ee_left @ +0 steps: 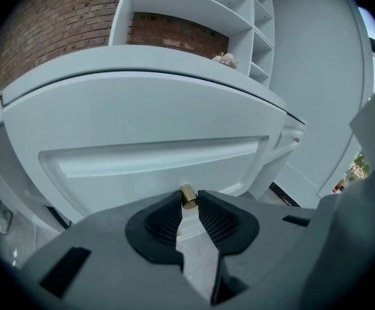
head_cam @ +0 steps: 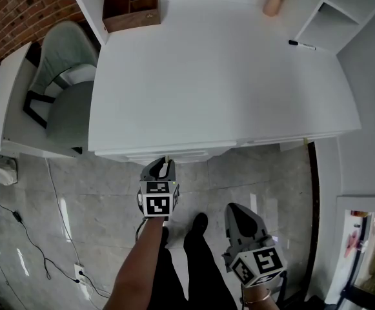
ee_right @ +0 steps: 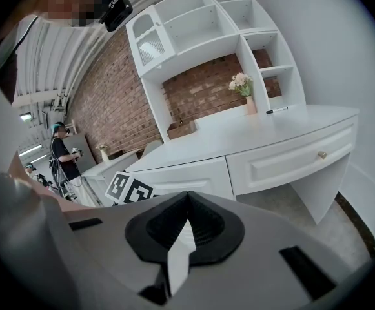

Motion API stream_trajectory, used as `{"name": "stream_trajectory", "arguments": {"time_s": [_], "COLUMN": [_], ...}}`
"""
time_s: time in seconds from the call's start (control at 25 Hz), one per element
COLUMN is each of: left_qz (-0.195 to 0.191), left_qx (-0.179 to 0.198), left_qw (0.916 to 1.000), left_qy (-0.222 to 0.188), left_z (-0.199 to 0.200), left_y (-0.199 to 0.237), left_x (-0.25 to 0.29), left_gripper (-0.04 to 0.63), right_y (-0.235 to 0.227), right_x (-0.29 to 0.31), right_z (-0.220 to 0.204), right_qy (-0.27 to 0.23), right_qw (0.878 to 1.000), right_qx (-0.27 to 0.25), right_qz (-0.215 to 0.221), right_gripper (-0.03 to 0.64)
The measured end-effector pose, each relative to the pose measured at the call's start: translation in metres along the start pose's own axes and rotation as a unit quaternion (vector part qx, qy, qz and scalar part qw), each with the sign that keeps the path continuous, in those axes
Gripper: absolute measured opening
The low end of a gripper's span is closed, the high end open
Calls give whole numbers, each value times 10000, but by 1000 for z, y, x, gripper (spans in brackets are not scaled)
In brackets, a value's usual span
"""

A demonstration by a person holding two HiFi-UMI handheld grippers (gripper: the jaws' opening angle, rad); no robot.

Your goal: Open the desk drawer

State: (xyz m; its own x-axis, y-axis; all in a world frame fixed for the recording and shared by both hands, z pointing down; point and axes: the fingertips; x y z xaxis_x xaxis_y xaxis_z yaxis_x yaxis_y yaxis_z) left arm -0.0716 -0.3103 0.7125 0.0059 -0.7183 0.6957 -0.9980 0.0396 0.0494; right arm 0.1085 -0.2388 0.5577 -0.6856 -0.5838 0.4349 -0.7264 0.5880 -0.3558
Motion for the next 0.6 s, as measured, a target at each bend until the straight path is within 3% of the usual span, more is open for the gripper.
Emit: {"name": "stream_trajectory", "arguments": {"time_s": [0.6], "left_qz": [-364], "left_qx": [35], "left_qw": [9990], "left_qy": [262], "left_z": [-39], "left_y": [-16], "left_x": [-39], "left_gripper": [86], "right_y": [35], "right_x": [-22], "right_z": [-4], "right_qy": [-134], "right_qw": [9994], "right_qx": [2], "right_qz": [-311], "right_gripper": [5]}}
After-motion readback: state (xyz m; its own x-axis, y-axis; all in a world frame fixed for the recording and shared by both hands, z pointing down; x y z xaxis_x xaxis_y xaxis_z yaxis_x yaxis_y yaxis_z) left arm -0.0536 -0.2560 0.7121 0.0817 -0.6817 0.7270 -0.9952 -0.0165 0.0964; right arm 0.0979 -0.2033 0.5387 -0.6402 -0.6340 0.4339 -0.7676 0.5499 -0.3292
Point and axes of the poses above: the fingertips, and each gripper's own axes: x forward along the fingers, y to its left, z out of its top, and after that the axes turned 5 degrees about z, right-handed
